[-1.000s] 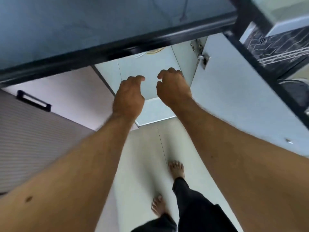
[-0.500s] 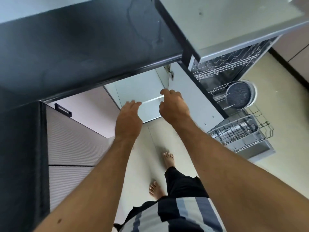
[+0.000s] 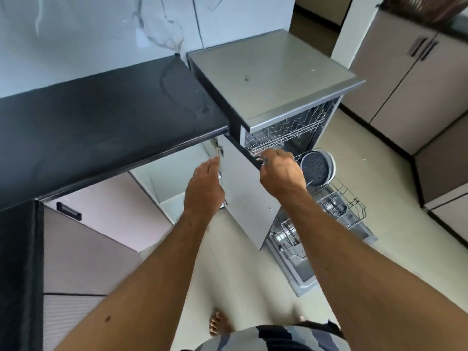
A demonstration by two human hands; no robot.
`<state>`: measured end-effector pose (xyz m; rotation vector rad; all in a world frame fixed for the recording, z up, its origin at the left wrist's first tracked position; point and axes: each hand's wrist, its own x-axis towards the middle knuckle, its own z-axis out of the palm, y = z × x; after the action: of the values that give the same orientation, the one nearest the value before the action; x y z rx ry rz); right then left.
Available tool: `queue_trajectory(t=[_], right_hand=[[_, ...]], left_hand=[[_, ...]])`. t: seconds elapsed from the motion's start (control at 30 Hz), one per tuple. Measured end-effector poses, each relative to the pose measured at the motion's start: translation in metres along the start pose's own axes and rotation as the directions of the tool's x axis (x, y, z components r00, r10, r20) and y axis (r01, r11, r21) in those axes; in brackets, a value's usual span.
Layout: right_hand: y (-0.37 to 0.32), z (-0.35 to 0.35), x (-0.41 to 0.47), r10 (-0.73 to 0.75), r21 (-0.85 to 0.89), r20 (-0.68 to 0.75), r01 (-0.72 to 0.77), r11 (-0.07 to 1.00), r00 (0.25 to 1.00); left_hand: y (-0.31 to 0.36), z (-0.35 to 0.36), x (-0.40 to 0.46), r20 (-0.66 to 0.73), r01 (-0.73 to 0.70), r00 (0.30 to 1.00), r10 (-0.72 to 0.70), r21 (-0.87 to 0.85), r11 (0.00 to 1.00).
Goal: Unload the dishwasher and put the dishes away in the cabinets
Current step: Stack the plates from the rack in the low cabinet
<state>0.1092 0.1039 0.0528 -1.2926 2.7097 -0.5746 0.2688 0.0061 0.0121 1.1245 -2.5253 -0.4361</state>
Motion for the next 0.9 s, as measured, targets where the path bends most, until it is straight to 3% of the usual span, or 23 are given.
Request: queue_trajectory(t=[0.17, 0.33, 0.53, 0.67, 0.9], right_hand=[[0.058, -0.018, -0.009, 0.068, 0.003, 0.013, -0.068, 0.998, 0.998], [0.135, -0.034, -0.031, 0.024, -0.025, 0.064, -0.023, 0.999, 0.998], [0.226, -0.063, -0.041, 0.101, 0.044, 0.087, -0.105, 0.994, 0.991], [0.272, -0.073, -0.038, 0.125, 0.065, 0.122, -0.133, 0.989, 0.985], [0.317, -0.067, -0.011, 0.159, 0.051, 0.123, -0.166, 0.985, 0.980]], left_hand=[[0.058, 0.028, -0.001, 0.040, -0.031, 0.999, 0.031, 0.018, 0.999], [0.126, 0.068, -0.032, 0.127, -0.142, 0.983, 0.133, 0.062, 0.988], [0.209, 0.102, -0.043, 0.171, -0.148, 0.975, 0.138, 0.044, 0.988], [0.235, 0.123, -0.045, 0.190, -0.071, 0.979, 0.072, -0.010, 0.997], [0.245, 0.153, -0.024, 0.288, -0.070, 0.955, 0.077, -0.035, 0.997]])
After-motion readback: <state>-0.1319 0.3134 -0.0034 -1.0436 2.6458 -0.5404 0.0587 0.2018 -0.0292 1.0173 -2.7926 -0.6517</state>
